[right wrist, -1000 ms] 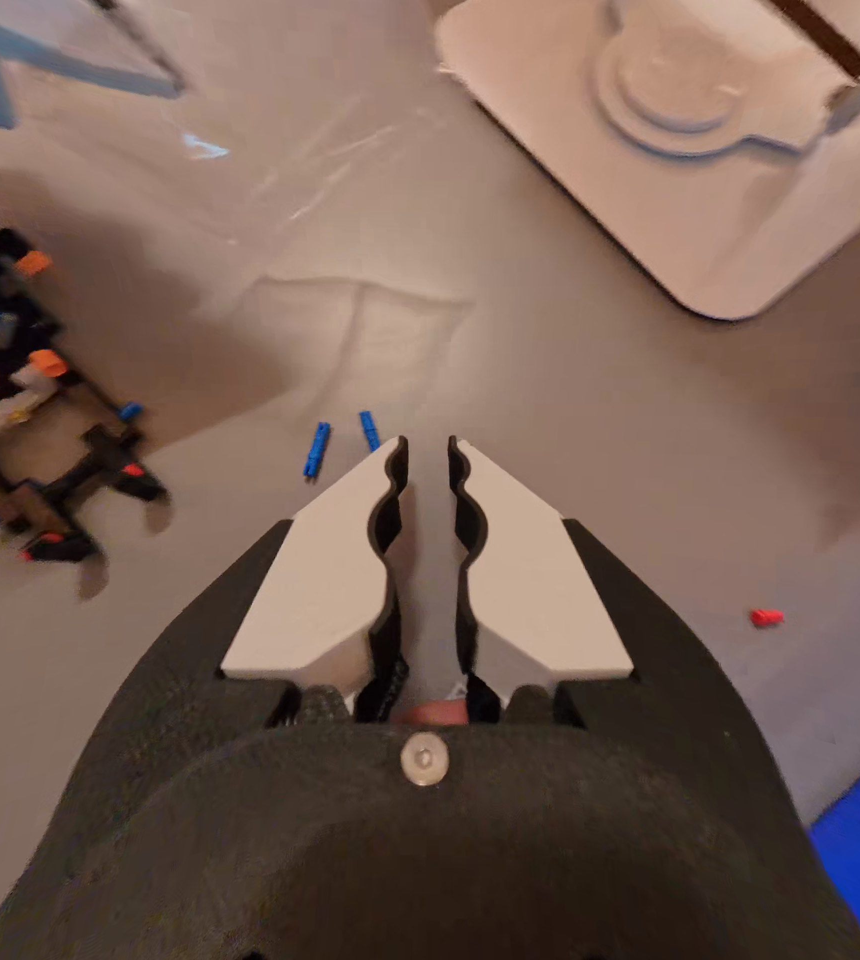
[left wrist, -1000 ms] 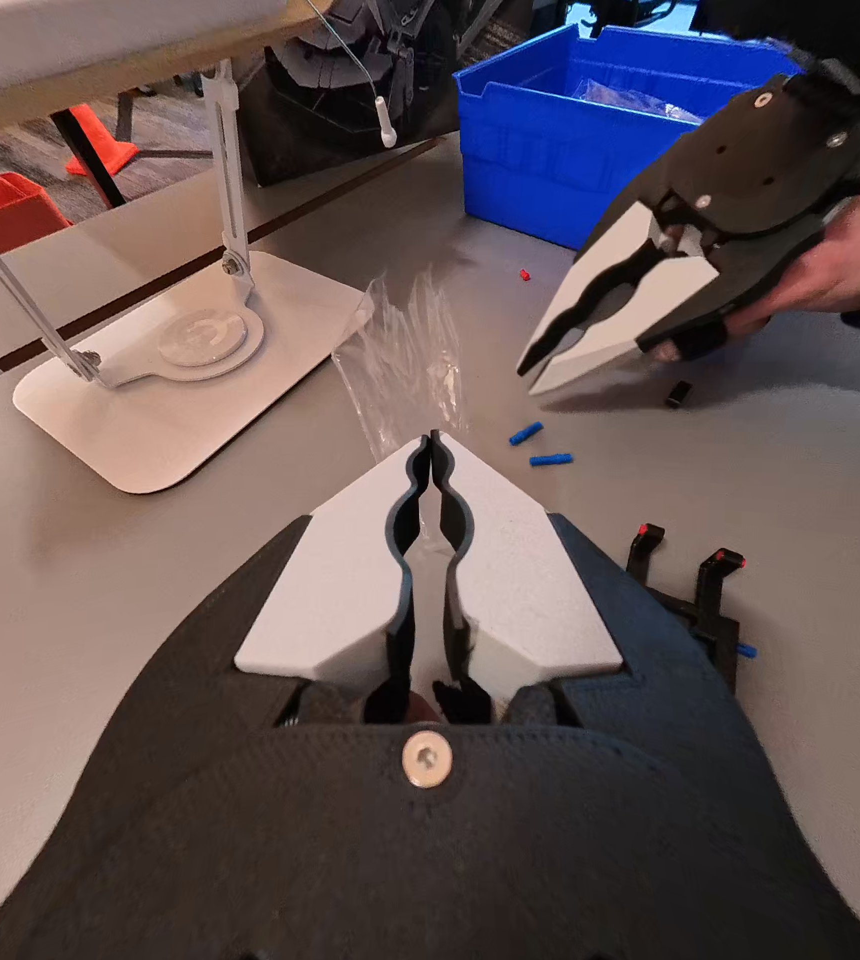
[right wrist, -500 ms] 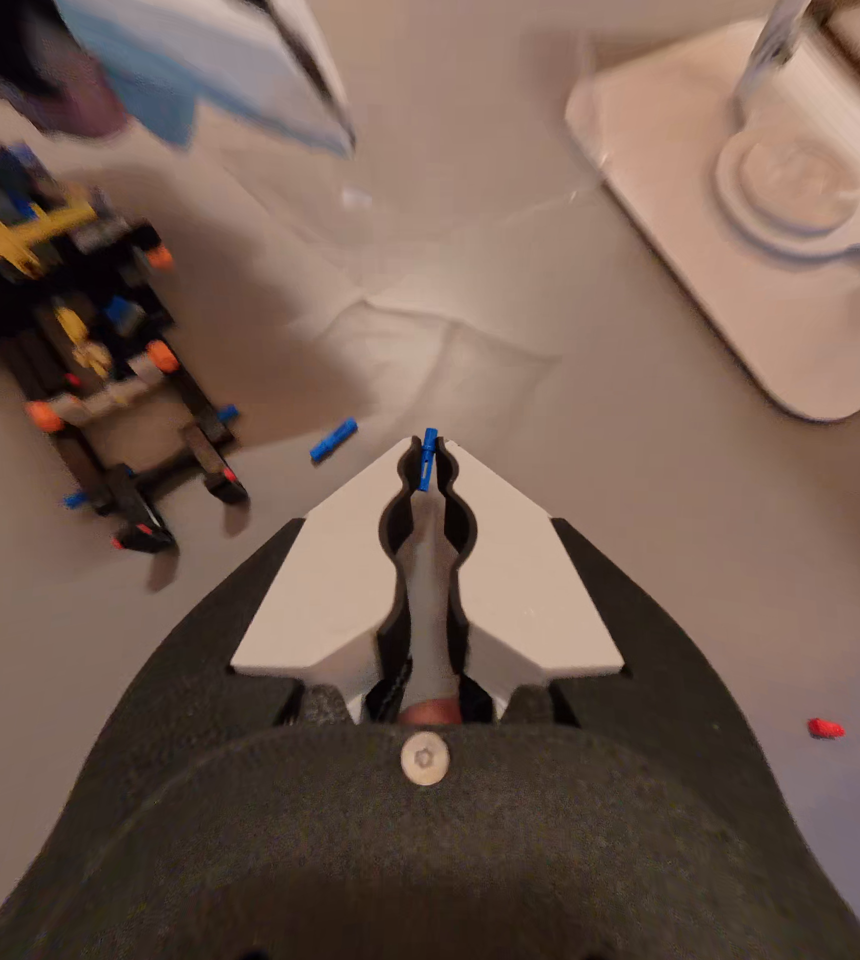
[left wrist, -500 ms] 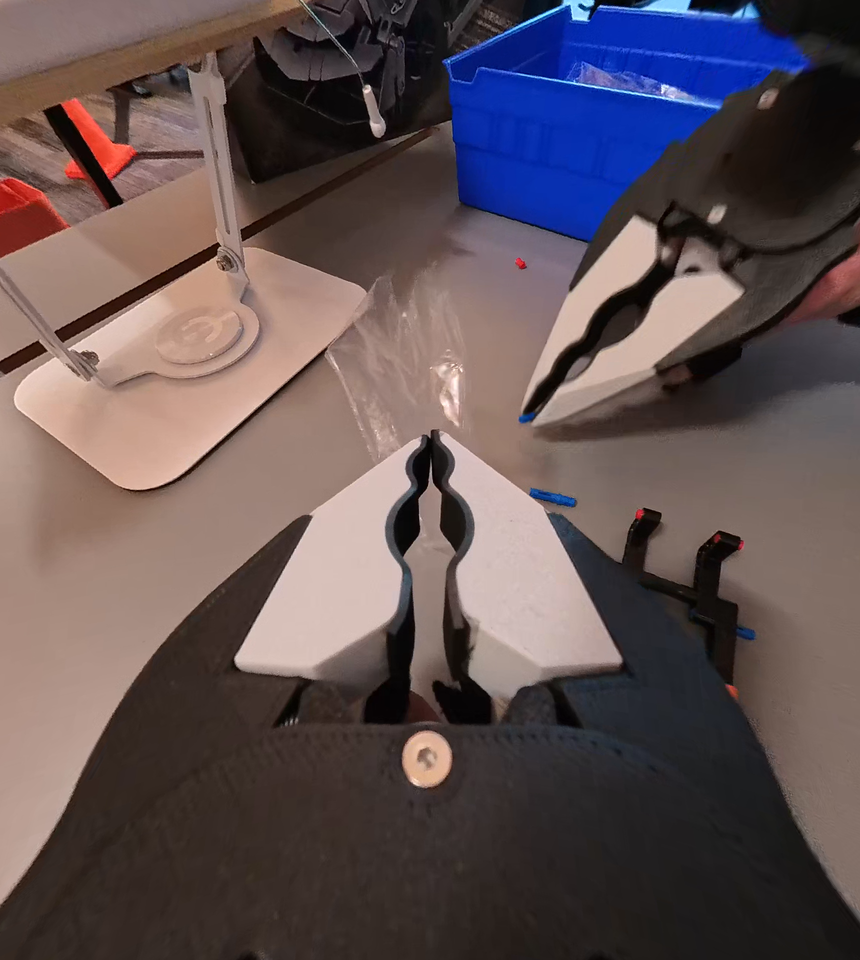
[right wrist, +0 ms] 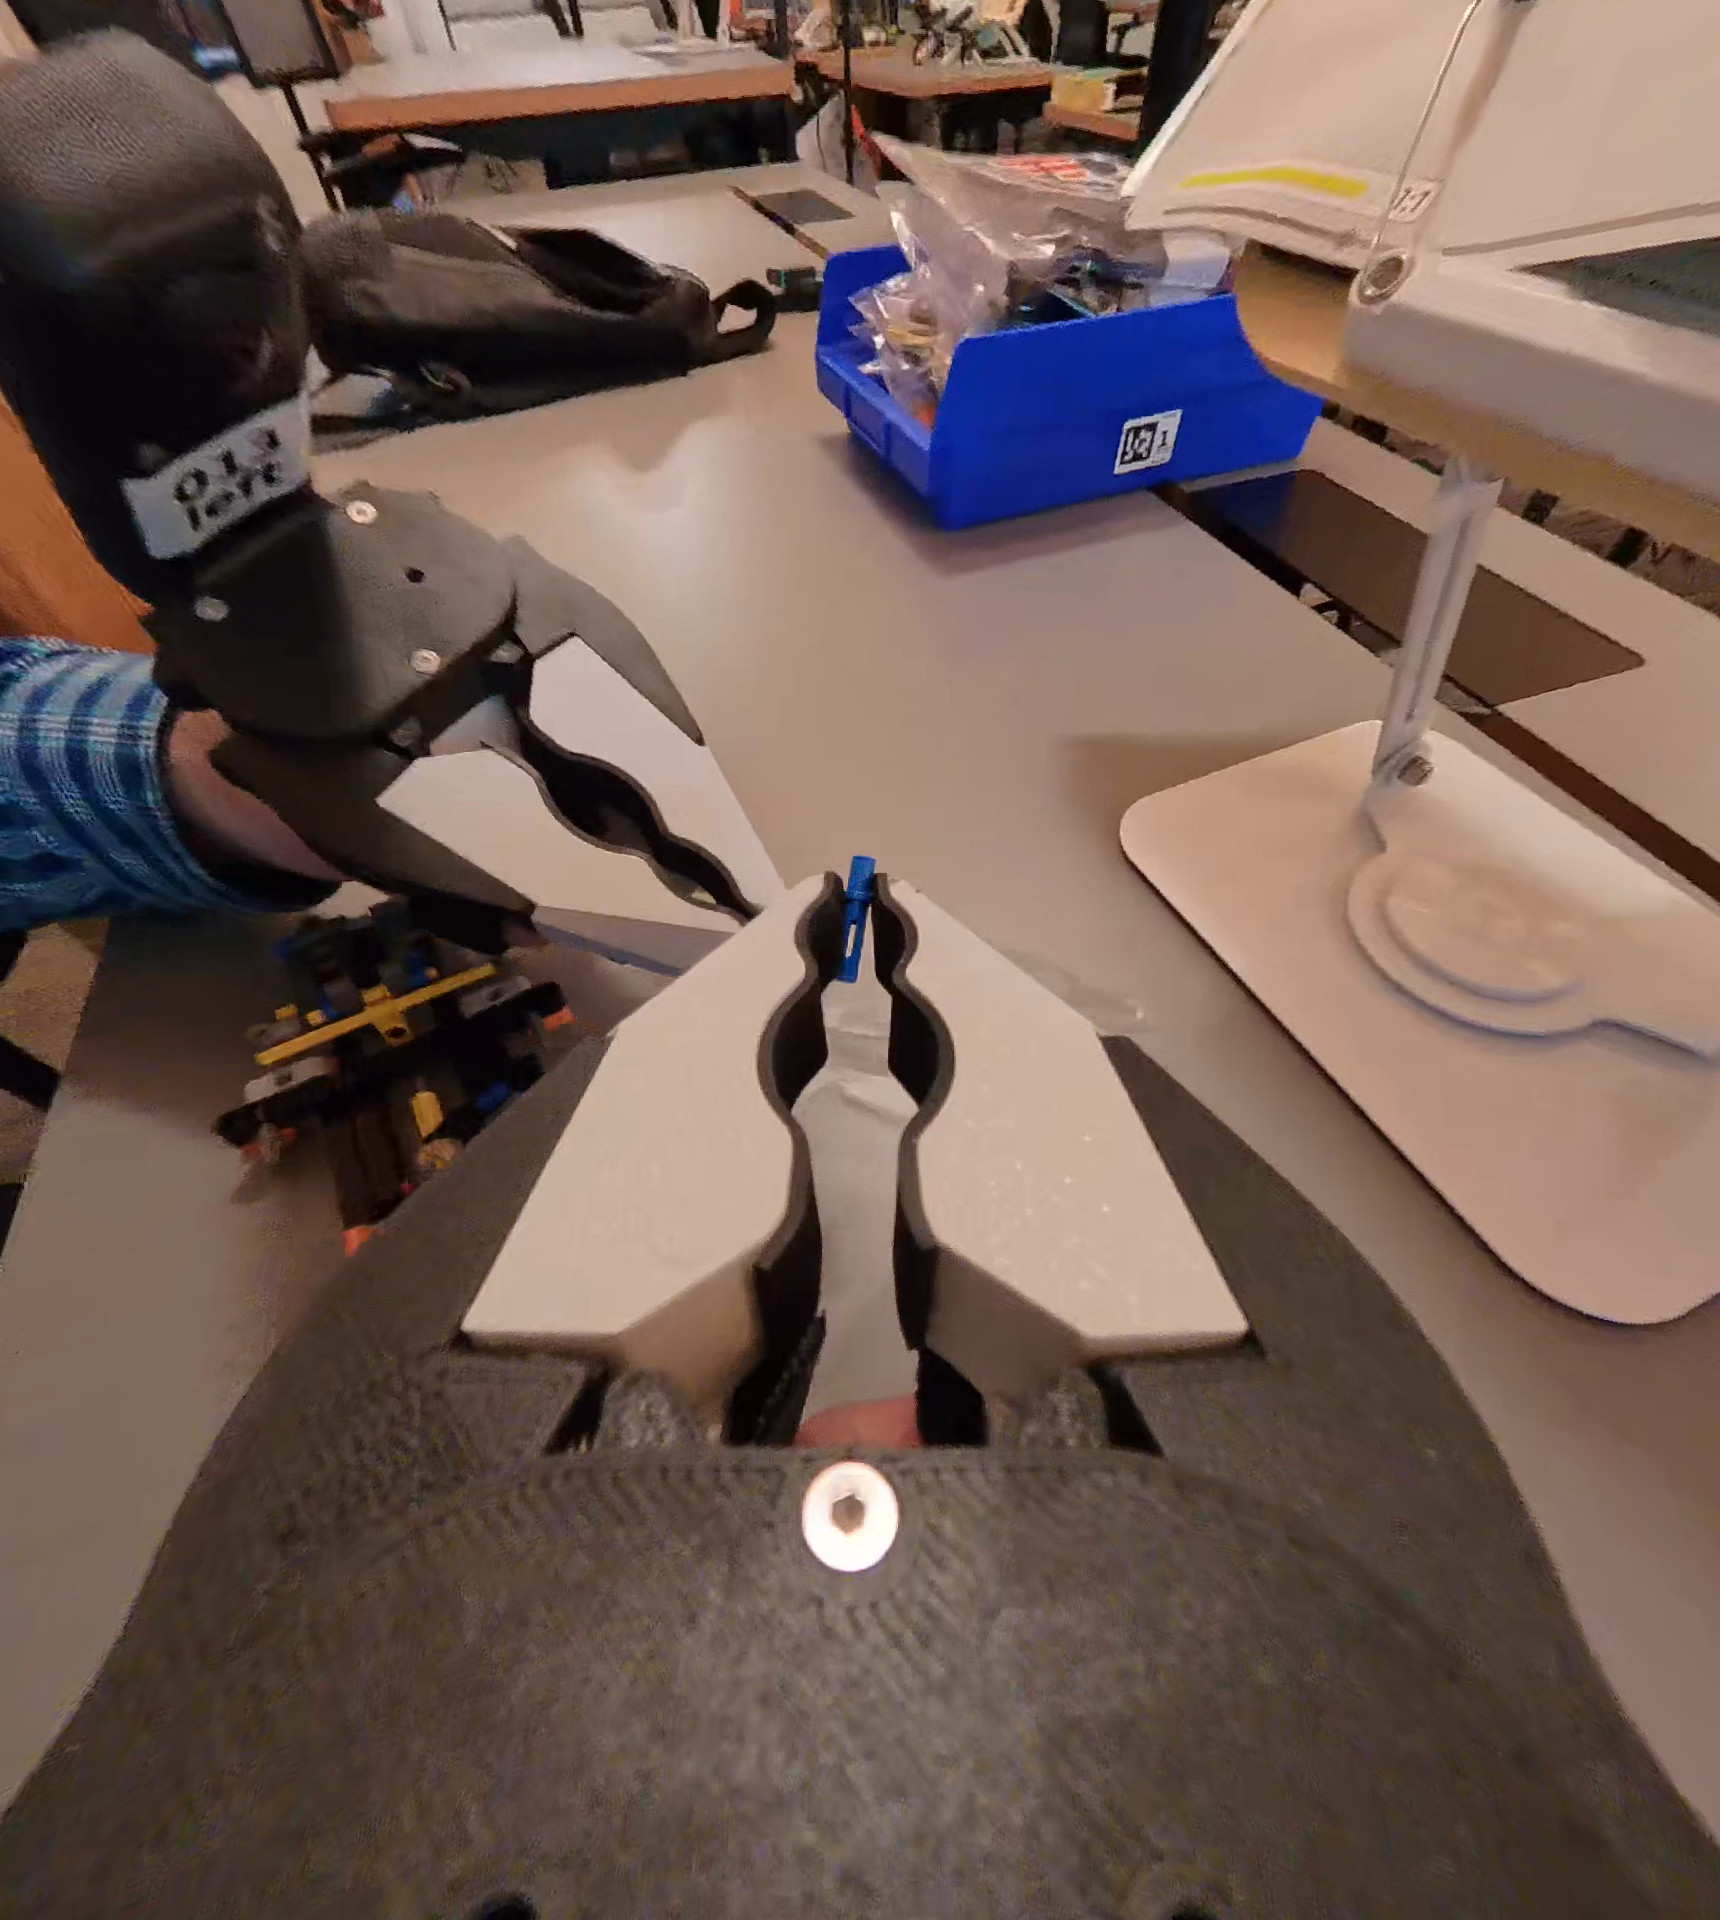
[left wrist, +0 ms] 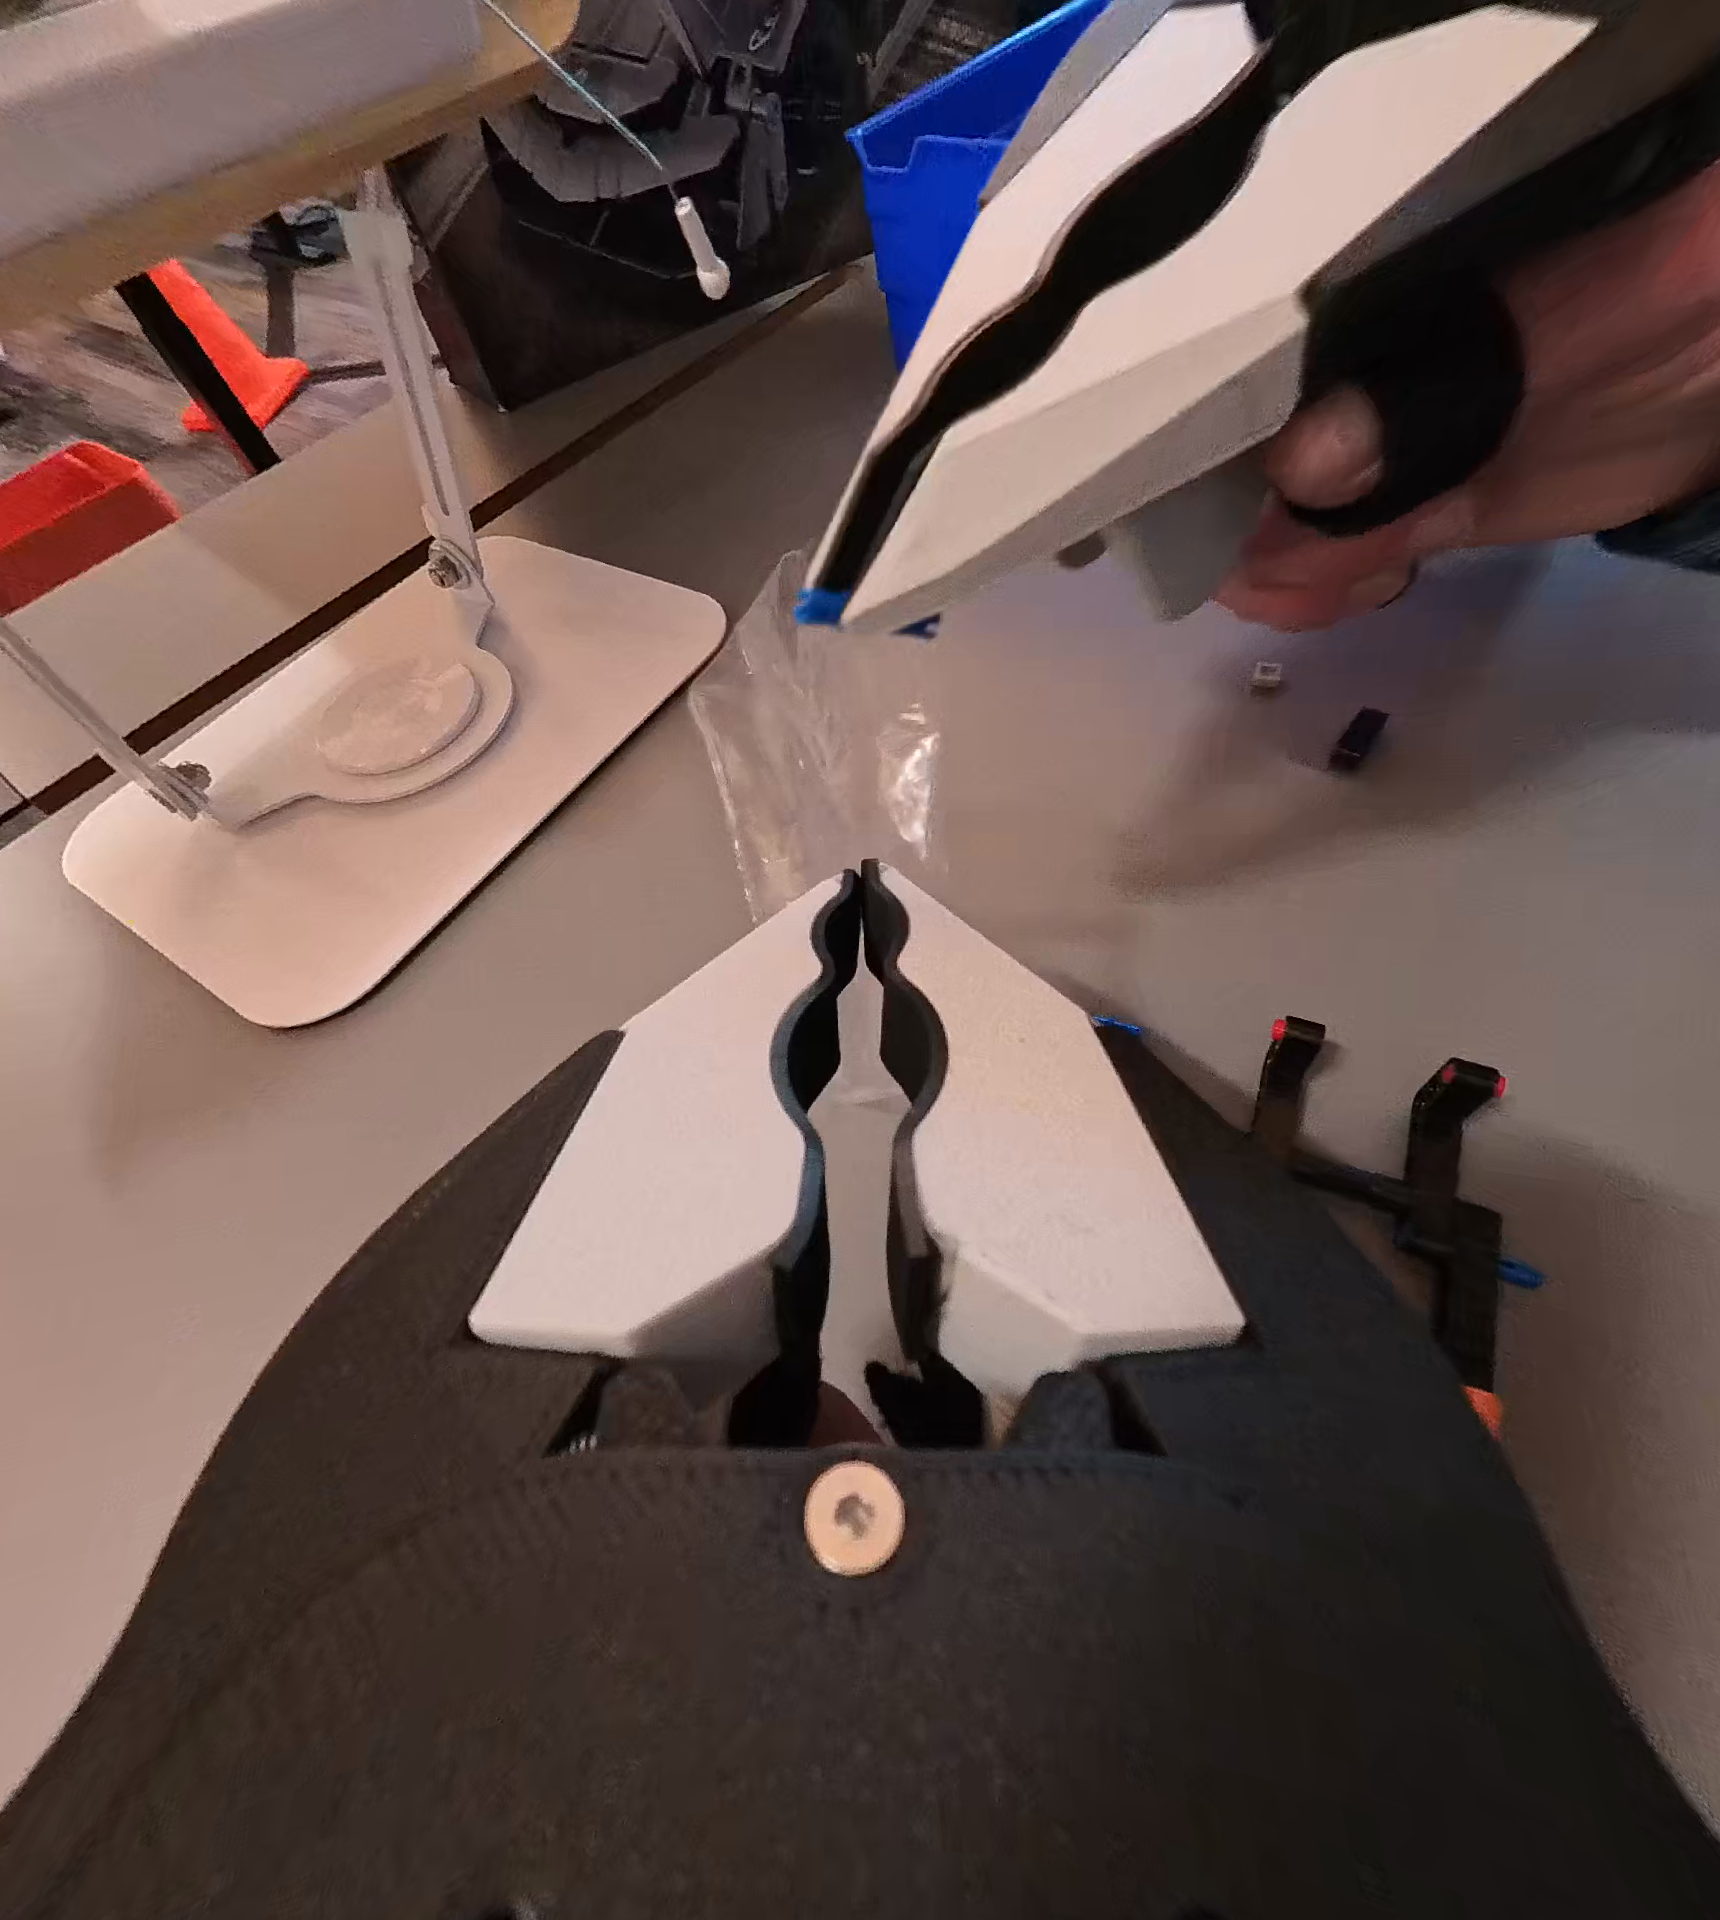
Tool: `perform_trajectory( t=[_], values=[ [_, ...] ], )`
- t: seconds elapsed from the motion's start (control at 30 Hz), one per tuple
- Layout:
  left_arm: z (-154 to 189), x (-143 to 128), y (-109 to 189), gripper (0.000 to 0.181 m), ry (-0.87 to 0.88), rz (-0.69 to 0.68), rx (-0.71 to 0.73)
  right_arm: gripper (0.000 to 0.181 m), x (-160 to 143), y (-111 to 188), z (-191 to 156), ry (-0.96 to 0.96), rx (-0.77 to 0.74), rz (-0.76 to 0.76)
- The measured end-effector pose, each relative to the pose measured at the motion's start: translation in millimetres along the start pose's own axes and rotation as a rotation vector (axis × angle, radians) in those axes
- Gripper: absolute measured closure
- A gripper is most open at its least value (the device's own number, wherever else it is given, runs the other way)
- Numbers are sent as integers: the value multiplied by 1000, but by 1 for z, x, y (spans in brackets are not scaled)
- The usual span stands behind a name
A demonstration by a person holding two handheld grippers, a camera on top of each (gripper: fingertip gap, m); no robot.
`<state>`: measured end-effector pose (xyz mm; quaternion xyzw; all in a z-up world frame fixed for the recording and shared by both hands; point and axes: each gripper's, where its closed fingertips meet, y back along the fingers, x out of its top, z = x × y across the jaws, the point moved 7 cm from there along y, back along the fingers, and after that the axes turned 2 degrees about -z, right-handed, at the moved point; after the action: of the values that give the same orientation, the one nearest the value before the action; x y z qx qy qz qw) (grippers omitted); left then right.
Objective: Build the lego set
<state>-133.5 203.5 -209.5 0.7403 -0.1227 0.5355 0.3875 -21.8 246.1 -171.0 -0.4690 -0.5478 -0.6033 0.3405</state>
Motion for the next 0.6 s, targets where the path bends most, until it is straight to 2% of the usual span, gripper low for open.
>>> perform_trajectory(
  t=[0.13,0.37,0.6],
  values=[
    [-4,1,1,181,27,22,12,179,-10,-7,1,36,7,-100],
    [-15,0,4,181,202,104,-46,179,-19,-8,1,35,51,-171],
    [-22,1,7,181,357,190,-137,179,-13,-15,4,36,44,-245]
  ],
)
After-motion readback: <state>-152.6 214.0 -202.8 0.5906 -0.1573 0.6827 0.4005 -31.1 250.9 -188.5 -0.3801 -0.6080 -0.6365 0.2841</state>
